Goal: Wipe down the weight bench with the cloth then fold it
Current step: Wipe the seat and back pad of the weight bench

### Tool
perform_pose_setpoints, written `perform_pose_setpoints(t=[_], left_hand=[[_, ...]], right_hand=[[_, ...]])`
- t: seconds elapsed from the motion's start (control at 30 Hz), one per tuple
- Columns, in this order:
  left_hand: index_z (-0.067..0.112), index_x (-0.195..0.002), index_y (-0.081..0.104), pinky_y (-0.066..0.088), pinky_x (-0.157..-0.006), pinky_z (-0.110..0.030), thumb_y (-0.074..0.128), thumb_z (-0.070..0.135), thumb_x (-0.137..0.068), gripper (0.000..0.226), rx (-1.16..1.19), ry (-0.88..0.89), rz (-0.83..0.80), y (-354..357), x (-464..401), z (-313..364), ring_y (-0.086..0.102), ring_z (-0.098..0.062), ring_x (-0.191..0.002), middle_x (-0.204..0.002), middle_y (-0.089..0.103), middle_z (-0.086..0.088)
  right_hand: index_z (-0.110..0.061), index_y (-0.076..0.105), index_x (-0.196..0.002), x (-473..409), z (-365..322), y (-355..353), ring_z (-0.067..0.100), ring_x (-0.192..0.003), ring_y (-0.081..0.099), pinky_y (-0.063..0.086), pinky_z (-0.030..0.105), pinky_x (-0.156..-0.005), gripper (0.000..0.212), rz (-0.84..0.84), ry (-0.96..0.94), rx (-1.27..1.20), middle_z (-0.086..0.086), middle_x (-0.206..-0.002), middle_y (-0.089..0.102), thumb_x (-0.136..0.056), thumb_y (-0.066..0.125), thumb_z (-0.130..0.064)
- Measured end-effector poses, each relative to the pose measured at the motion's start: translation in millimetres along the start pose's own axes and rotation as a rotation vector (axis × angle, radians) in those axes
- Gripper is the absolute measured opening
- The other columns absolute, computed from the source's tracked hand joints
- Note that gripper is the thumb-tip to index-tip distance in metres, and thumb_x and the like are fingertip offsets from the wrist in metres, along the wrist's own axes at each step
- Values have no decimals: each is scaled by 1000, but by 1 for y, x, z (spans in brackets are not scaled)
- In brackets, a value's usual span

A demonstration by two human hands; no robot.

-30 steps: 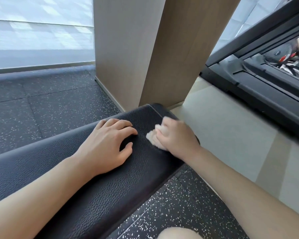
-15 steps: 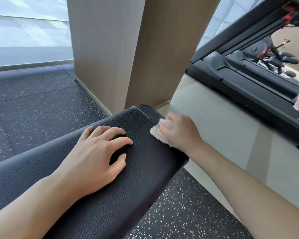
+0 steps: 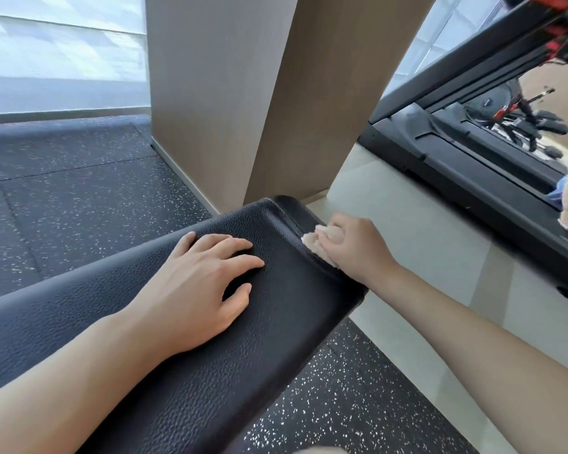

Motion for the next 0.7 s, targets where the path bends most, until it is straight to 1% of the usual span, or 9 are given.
perform_pose_setpoints(t=[0.07,0.13,0.17,0.23,0.33,0.47,0.53,0.6,0.7], left_hand=[[45,-132,62,34,-117,-52,40,52,-93,45,-4,-12,3,1,0,2,45,-12,-138,-144,55,19],[44,-130,62,35,-115,-56,41,52,-92,44,-7,-28,-3,1,-2,4,46,-14,-137,-142,56,18],[44,-130,62,36,-114,-57,41,52,-92,44,-7,-34,-5,1,-3,5,47,-14,-136,-142,56,17],[44,-129,63,36,-113,-57,41,53,-92,44,-2,-42,-2,2,-3,5,47,-14,-135,-141,56,17],[45,-129,62,35,-114,-56,41,53,-91,45,-2,-45,6,1,-4,6,46,-14,-134,-141,55,19],[45,-129,63,34,-115,-50,43,53,-91,43,-7,-40,2,-1,-5,6,46,-13,-134,-140,55,21],[44,-129,64,34,-116,-47,45,52,-92,42,-4,-35,2,-1,-4,6,46,-13,-134,-140,55,20],[44,-129,64,34,-116,-46,46,51,-92,41,-4,-33,1,-1,-4,6,47,-13,-134,-140,55,20],[44,-130,64,34,-116,-44,47,50,-93,41,-13,-31,-5,-2,-4,7,47,-13,-134,-141,55,20]], right_hand=[[-17,53,-71,35,21,-14,29,-62,58,53,44,-50,34,-12,32,-15,1,-60,57,-91,67,-41],[-18,53,-70,50,30,-19,26,-56,59,50,42,-36,33,-27,51,-38,2,-58,57,-90,68,-39],[-19,51,-69,51,32,-19,26,-54,58,50,42,-36,33,-25,37,-27,2,-57,56,-90,68,-38],[-22,46,-65,38,28,-17,29,-55,54,50,40,-46,37,-10,-17,9,-1,-53,50,-90,70,-36],[-23,39,-64,-12,14,0,33,-64,49,45,39,-59,41,2,-71,35,-3,-55,44,-89,68,-35],[-16,55,-73,-91,-19,29,35,-79,59,51,41,-69,26,10,-40,-18,5,-73,62,-88,61,-36],[-7,62,-78,-113,-30,36,36,-85,61,51,41,-72,27,-16,-6,-28,11,-80,66,-88,60,-32],[-3,61,-77,-119,-32,39,36,-85,60,51,41,-73,30,-22,22,-45,13,-81,66,-88,60,-31],[-10,57,-73,-94,-20,30,34,-81,58,49,40,-72,28,9,21,-69,8,-75,63,-89,60,-33]])
Point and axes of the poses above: each hand's wrist, its own x-axis away from the middle knuckle, its own y-axis out of the palm, z = x × y, the point moved 1 cm from there along -x, towards the middle knuckle
